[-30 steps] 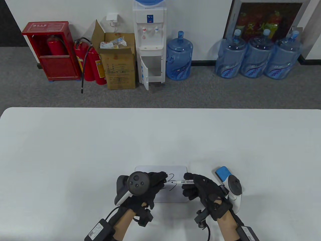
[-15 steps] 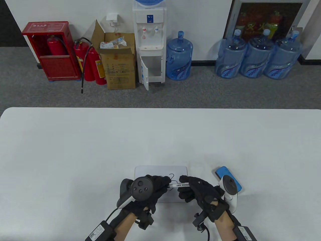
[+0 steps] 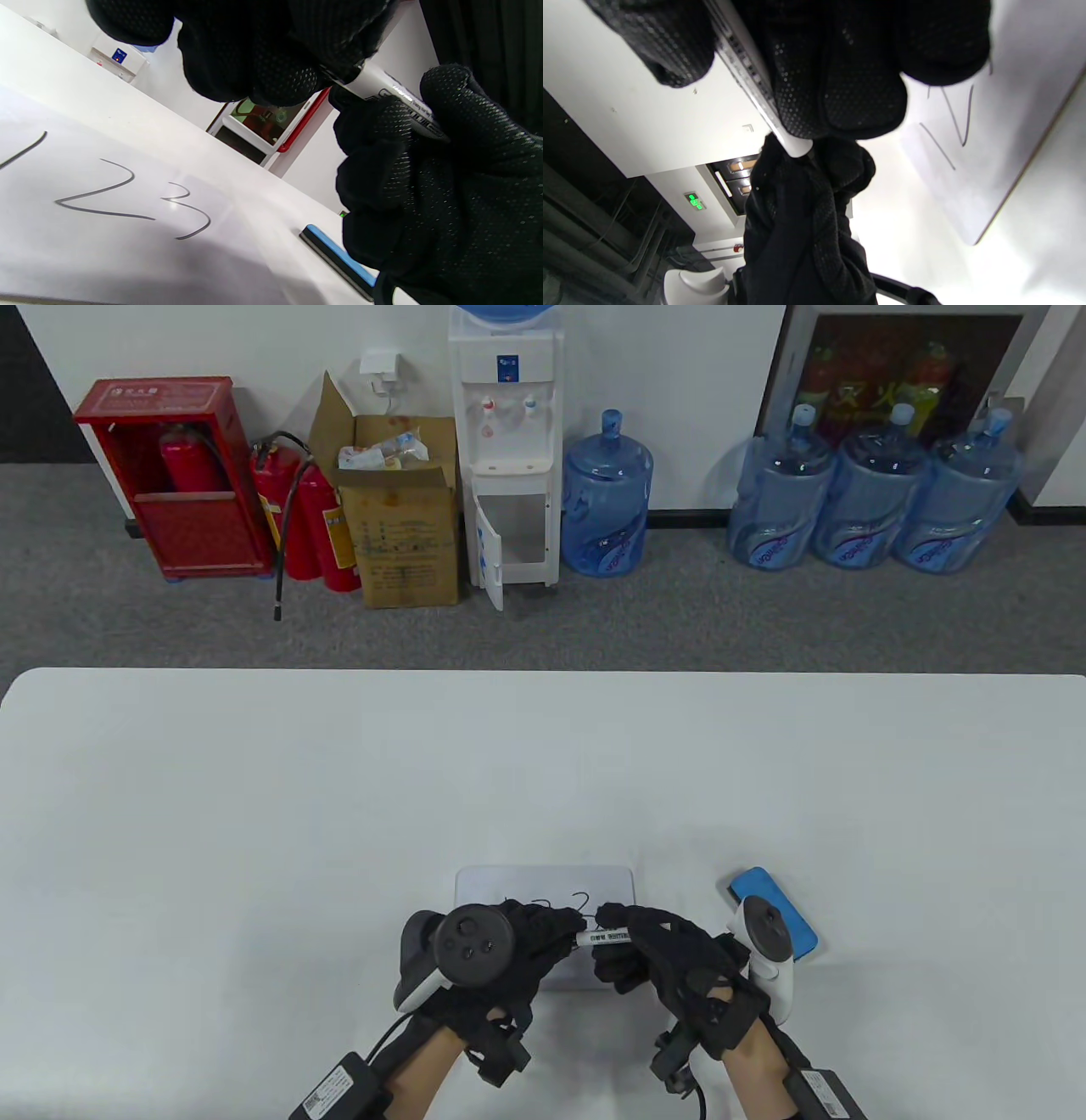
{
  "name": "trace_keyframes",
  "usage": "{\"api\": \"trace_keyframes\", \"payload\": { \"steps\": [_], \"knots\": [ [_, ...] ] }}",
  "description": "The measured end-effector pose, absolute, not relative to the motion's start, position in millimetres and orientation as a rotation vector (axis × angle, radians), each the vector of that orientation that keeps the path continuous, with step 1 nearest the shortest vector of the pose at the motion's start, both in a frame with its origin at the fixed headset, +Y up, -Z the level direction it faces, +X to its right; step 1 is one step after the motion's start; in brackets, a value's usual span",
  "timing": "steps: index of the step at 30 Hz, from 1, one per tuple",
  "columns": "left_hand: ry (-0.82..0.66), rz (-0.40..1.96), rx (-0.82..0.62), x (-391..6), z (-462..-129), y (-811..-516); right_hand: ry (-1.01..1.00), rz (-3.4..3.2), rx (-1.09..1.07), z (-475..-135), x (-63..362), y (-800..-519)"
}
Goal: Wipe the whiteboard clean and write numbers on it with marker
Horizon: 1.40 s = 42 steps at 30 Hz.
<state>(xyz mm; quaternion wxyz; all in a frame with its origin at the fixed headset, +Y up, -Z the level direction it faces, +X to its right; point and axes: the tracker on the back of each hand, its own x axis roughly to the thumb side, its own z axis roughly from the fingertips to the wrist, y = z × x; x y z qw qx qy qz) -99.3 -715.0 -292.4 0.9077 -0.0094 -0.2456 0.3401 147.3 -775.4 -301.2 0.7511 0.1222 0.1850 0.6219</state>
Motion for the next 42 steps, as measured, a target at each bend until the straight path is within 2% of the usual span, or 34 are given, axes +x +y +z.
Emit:
{"api": "trace_keyframes", "payload": {
  "steps": [7, 12, 18, 22, 24, 30, 36, 42],
  "knots": [
    [-0.507, 0.692, -0.066, -99.1, -293.4, -718.1, 0.442, 1.38, 0.277, -301.2, 147.2, -777.6],
    [-0.473, 0.652, -0.056, -101.2, -295.4, -717.6, 0.39, 1.42, 0.236, -304.8, 155.1, -777.5],
    [-0.282, 0.486, 0.026, -135.1, -307.1, -714.2, 0.196, 1.552, 0.082, -309.8, 195.2, -768.5],
    [-0.121, 0.329, 0.009, -169.5, -321.0, -718.0, 0.045, 1.779, -0.008, -310.7, 216.3, -761.3],
    [-0.012, 0.23, 0.016, -195.7, -329.2, -718.8, 0.021, 1.854, -0.024, -310.9, 222.3, -758.7],
    [0.229, 0.15, -0.025, -252.0, -340.6, -727.7, 0.017, 1.901, -0.021, -310.5, 221.1, -757.9],
    [0.345, 0.041, -0.089, -275.9, -345.1, -748.7, 0.054, 1.963, 0.012, -310.9, 214.1, -761.7],
    [0.359, -0.073, -0.2, -278.1, -349.8, -764.8, 0.086, 1.925, 0.04, -311.8, 211.7, -763.4]
  ]
}}
